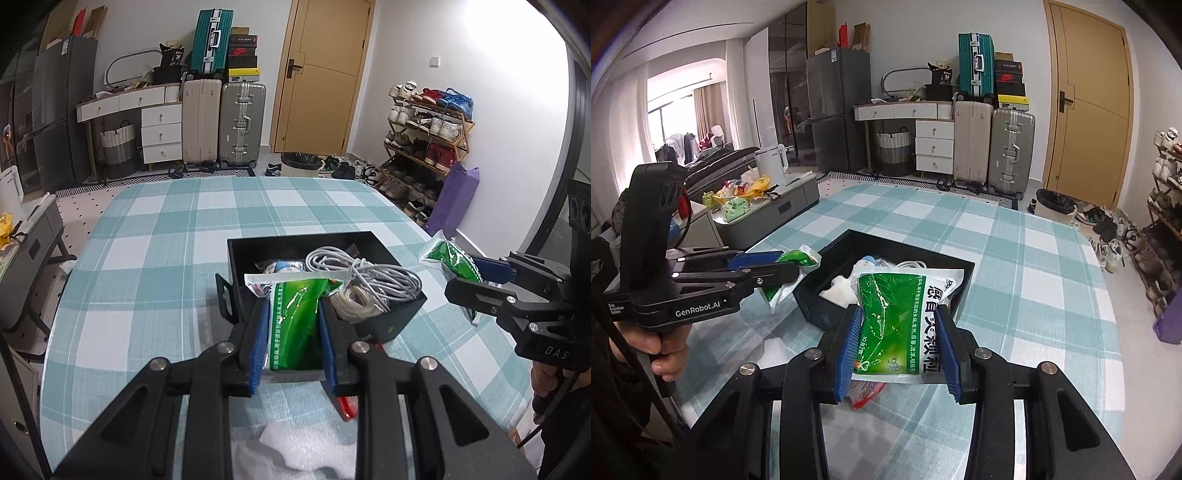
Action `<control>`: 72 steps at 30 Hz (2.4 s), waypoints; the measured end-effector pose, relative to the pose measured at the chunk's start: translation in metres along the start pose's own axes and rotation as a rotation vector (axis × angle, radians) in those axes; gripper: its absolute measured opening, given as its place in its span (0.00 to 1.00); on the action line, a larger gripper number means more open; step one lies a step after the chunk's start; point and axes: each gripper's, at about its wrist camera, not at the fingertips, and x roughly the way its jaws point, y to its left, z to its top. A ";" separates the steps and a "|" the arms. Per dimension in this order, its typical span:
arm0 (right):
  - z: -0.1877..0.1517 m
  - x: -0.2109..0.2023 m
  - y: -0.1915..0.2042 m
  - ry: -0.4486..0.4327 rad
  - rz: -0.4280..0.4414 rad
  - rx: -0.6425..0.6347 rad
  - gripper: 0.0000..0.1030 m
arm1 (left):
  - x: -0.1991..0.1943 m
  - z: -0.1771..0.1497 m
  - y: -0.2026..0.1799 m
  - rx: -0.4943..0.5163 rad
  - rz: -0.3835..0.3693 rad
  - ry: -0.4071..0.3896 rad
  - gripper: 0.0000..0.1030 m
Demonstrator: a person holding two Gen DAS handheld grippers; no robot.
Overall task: Organize soft objects
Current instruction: 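Carry both green sachets over the black box and lower them in, then open both grippers and withdraw them from the box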
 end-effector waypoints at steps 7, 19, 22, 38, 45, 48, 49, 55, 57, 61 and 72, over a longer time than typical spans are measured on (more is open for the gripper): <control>0.012 0.014 -0.009 -0.002 0.011 0.001 0.39 | 0.013 0.014 0.000 0.009 0.001 -0.003 0.23; 0.030 0.047 -0.023 0.020 0.037 -0.008 0.39 | 0.039 0.029 0.002 0.021 0.010 0.013 0.23; 0.033 0.054 -0.026 0.023 0.044 -0.008 0.39 | 0.045 0.031 0.003 0.022 0.014 0.018 0.24; 0.030 0.096 -0.036 0.083 0.070 0.023 0.38 | 0.068 0.030 0.005 0.021 0.001 0.038 0.24; 0.027 0.106 -0.037 0.101 0.087 0.046 0.38 | 0.074 0.028 0.005 0.016 0.000 0.050 0.24; 0.026 0.109 -0.035 0.108 0.086 0.042 0.38 | 0.077 0.027 0.005 0.019 0.007 0.052 0.24; 0.027 0.111 -0.033 0.112 0.078 0.033 0.38 | 0.077 0.027 0.005 0.021 0.010 0.052 0.24; 0.027 0.118 -0.029 0.129 0.053 0.015 0.38 | 0.084 0.025 0.006 0.027 0.024 0.062 0.24; 0.028 0.120 -0.028 0.133 0.040 0.009 0.39 | 0.086 0.024 0.006 0.031 0.025 0.071 0.24; 0.031 0.123 -0.022 0.138 -0.009 -0.041 0.41 | 0.088 0.023 0.002 0.056 0.033 0.074 0.25; 0.031 0.094 -0.026 0.088 -0.080 -0.082 0.78 | 0.074 0.025 -0.003 0.083 0.038 0.071 0.53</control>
